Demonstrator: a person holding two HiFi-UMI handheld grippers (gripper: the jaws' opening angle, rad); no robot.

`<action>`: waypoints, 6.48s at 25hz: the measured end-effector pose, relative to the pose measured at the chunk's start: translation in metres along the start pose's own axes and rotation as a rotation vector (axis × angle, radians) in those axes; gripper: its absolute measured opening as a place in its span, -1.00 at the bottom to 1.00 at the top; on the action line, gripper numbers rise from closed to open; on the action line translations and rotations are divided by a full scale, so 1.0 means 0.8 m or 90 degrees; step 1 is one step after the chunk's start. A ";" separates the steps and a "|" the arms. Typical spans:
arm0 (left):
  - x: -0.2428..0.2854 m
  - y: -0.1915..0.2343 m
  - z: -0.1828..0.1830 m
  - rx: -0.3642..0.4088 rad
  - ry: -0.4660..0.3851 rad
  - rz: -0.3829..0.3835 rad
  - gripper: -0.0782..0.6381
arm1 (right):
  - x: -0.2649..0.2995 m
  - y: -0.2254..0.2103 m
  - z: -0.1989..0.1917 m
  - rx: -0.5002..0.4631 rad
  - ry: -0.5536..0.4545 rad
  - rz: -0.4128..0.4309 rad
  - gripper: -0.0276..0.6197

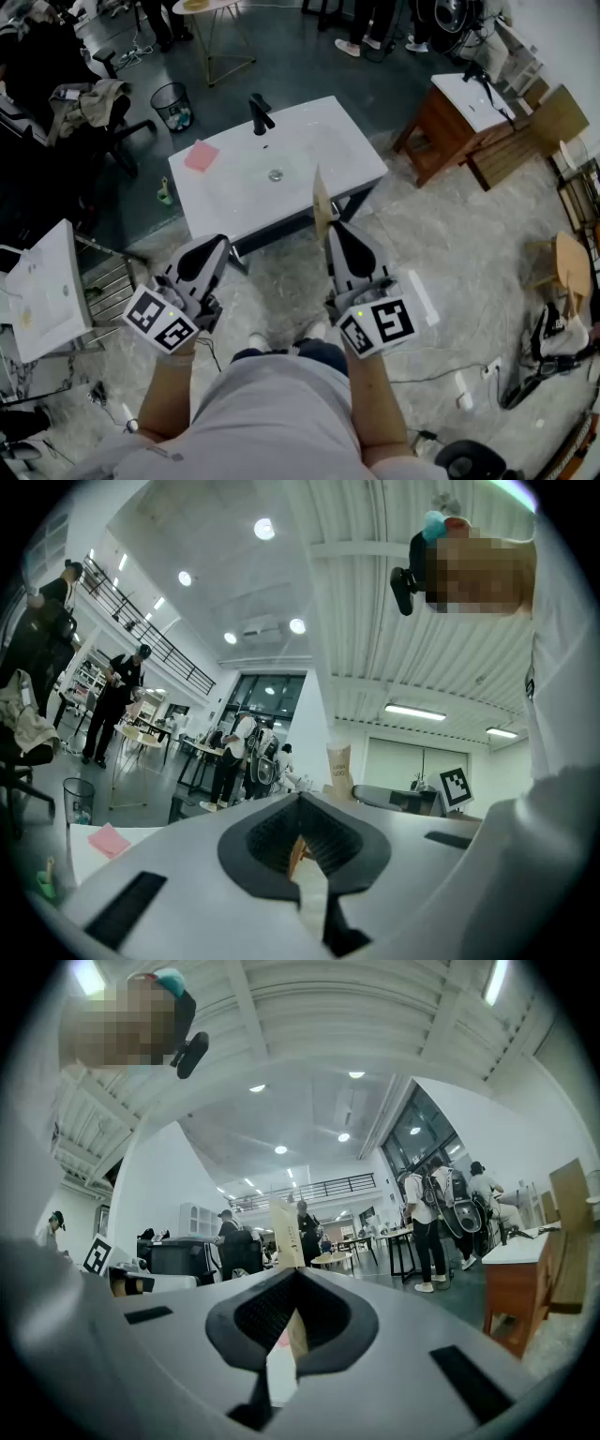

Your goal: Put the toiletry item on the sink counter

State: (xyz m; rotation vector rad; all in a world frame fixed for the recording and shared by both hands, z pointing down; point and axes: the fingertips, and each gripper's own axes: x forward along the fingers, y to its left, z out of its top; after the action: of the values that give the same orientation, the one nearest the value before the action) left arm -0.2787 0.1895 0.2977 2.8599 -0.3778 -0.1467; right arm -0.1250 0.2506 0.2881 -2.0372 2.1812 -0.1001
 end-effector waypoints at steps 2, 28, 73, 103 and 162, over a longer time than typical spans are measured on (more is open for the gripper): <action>0.011 -0.011 -0.005 0.008 0.008 0.004 -0.73 | -0.011 -0.012 0.002 0.001 -0.002 0.002 -0.85; 0.220 -0.136 -0.060 0.047 0.067 0.002 -0.73 | -0.114 -0.243 0.032 0.077 -0.048 -0.016 -0.85; 0.477 0.289 -0.071 -0.089 0.132 -0.057 -0.73 | 0.365 -0.458 -0.087 0.132 0.127 -0.120 -0.85; 0.556 0.358 -0.152 -0.141 0.172 0.221 -0.73 | 0.508 -0.631 -0.309 0.202 0.410 -0.008 -0.85; 0.517 0.338 -0.099 -0.108 0.130 0.235 -0.73 | 0.535 -0.559 -0.220 0.179 0.374 0.102 -0.85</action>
State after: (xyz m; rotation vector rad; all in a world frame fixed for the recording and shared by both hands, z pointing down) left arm 0.0641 -0.1558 0.4171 2.5541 -0.7970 0.1713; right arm 0.2607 -0.2177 0.5013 -1.8203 2.4471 -1.0386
